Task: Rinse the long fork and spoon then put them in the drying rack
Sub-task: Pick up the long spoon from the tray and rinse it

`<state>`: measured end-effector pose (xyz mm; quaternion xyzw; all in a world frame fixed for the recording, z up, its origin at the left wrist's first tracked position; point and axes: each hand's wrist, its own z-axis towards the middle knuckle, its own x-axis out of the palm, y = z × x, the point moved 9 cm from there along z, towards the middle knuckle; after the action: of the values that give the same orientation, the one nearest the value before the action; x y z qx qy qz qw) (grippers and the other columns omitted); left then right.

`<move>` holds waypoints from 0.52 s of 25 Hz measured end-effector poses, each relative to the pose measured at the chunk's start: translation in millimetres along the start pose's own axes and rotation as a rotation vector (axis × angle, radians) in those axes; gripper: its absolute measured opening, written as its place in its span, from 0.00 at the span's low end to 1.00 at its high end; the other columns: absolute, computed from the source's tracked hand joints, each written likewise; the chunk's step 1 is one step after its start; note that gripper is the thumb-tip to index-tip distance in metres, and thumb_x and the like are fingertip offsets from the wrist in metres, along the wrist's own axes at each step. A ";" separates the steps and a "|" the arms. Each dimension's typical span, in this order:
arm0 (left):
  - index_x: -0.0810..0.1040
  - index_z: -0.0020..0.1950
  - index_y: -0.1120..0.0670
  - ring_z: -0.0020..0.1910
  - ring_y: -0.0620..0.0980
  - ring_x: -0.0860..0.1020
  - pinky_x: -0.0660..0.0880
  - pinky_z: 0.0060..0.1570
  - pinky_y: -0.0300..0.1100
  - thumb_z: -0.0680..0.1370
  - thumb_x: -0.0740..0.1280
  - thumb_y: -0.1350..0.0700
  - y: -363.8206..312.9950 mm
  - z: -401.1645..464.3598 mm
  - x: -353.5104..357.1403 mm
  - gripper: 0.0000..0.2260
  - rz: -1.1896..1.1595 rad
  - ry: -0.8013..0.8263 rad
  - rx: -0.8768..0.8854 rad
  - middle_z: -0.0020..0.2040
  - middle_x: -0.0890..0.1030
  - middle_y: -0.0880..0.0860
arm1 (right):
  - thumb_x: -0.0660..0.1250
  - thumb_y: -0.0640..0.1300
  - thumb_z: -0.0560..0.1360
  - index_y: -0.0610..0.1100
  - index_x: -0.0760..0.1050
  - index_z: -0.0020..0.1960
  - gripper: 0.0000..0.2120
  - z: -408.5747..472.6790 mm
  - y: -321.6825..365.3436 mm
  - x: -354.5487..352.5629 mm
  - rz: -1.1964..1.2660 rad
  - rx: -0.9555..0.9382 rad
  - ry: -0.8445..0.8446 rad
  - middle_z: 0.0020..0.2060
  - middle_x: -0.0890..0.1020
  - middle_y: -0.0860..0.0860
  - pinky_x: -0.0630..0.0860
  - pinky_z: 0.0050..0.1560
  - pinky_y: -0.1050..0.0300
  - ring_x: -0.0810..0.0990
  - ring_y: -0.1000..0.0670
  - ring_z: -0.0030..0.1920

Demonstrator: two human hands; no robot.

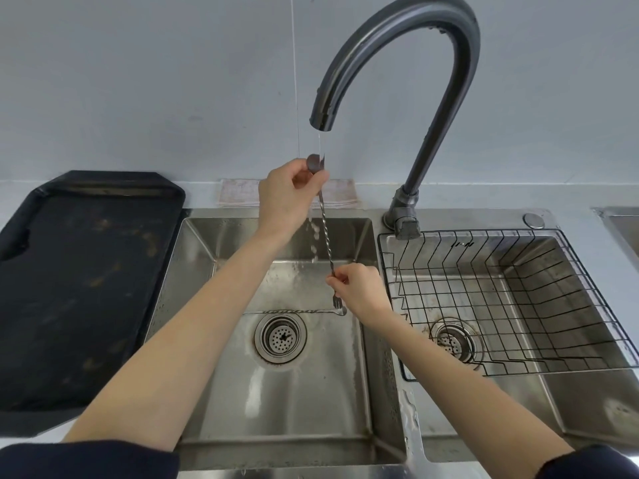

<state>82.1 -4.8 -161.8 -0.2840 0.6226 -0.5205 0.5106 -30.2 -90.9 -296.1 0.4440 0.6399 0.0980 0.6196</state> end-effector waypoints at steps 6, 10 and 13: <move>0.73 0.62 0.59 0.45 0.49 0.82 0.77 0.58 0.45 0.78 0.59 0.61 5.6 0.8 6.3 0.13 -0.099 0.050 -0.067 0.47 0.82 0.54 | 0.66 0.44 0.75 0.35 0.78 0.40 0.12 -3.8 0.2 -1.8 -0.038 0.003 -0.034 0.38 0.84 0.40 0.80 0.44 0.48 0.82 0.42 0.41; 0.78 0.53 0.58 0.39 0.42 0.81 0.79 0.53 0.39 0.79 0.59 0.59 -3.7 -0.4 13.2 0.10 -0.192 0.085 -0.040 0.51 0.83 0.57 | 0.63 0.43 0.77 0.35 0.77 0.39 0.13 -1.0 7.9 -2.6 -0.011 -0.015 -0.021 0.38 0.85 0.40 0.80 0.42 0.51 0.83 0.44 0.39; 0.80 0.51 0.59 0.39 0.42 0.81 0.78 0.52 0.37 0.77 0.63 0.56 5.5 -3.9 19.8 0.09 -0.143 0.126 -0.061 0.40 0.82 0.50 | 0.61 0.42 0.78 0.37 0.77 0.39 0.13 -0.3 7.7 -3.9 -0.002 -0.018 -0.013 0.38 0.85 0.40 0.79 0.42 0.52 0.83 0.45 0.39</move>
<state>73.2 -19.2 -173.9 -0.3098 0.6473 -0.5531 0.4232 -27.6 -88.9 -288.1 0.4384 0.6352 0.1002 0.6279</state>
